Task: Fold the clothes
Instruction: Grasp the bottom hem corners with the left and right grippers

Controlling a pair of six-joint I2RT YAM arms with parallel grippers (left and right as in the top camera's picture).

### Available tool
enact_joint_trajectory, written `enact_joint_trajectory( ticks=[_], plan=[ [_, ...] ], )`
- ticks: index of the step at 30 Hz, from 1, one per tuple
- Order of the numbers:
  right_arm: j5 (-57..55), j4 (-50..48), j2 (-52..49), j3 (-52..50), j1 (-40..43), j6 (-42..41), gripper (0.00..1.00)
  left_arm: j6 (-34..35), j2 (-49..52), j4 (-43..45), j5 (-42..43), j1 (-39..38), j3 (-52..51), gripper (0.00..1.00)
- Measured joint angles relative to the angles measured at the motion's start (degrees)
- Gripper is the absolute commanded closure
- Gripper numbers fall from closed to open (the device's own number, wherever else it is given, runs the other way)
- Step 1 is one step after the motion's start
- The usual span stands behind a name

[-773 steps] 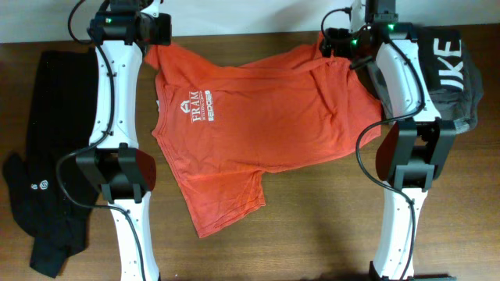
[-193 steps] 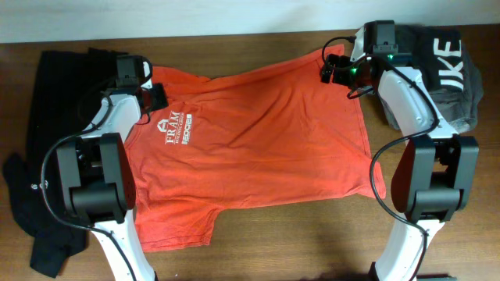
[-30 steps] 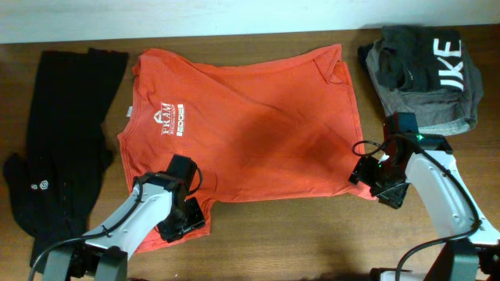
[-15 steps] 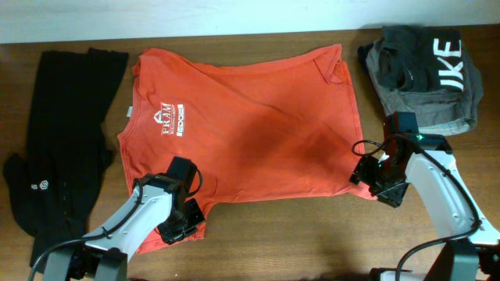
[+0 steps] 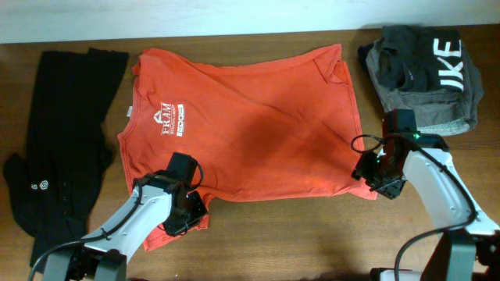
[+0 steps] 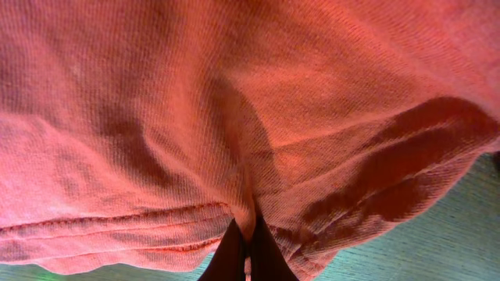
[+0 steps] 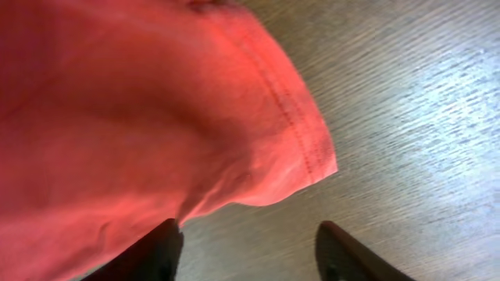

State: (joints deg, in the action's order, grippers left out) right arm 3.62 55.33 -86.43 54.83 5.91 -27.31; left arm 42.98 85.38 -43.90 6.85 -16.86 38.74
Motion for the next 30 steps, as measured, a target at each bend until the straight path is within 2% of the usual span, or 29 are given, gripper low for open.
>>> enact_joint_trajectory(
  ticks=[17, 19, 20, 21, 22, 30],
  plan=[
    [-2.3, -2.6, -12.0, -0.1, 0.0, 0.1, 0.52, 0.0, 0.0, 0.5, 0.0, 0.0, 0.0, 0.99],
    [-2.3, -3.3, -13.1, -0.2, 0.0, -0.1, 0.58, 0.0, 0.0, 0.5, 0.0, 0.0, 0.0, 0.99],
    [-2.3, -3.4, -13.6, -0.3, 0.0, -0.2, 0.64, 0.0, 0.0, 0.5, 0.0, 0.0, 0.0, 0.99],
    [-2.1, -3.6, -13.7, -0.3, 0.0, -0.4, 0.86, 0.0, 0.0, 0.5, 0.0, 0.0, 0.0, 0.99],
    [-1.9, -3.7, -13.7, -0.3, 0.0, -0.5, 0.96, 0.0, 0.0, 0.5, -0.1, 0.0, 0.0, 0.99],
    [-2.3, -3.1, -13.9, -0.3, -0.1, -1.2, 0.96, -0.1, 0.0, -0.1, -0.1, 0.7, 1.0, 0.99]
  ],
)
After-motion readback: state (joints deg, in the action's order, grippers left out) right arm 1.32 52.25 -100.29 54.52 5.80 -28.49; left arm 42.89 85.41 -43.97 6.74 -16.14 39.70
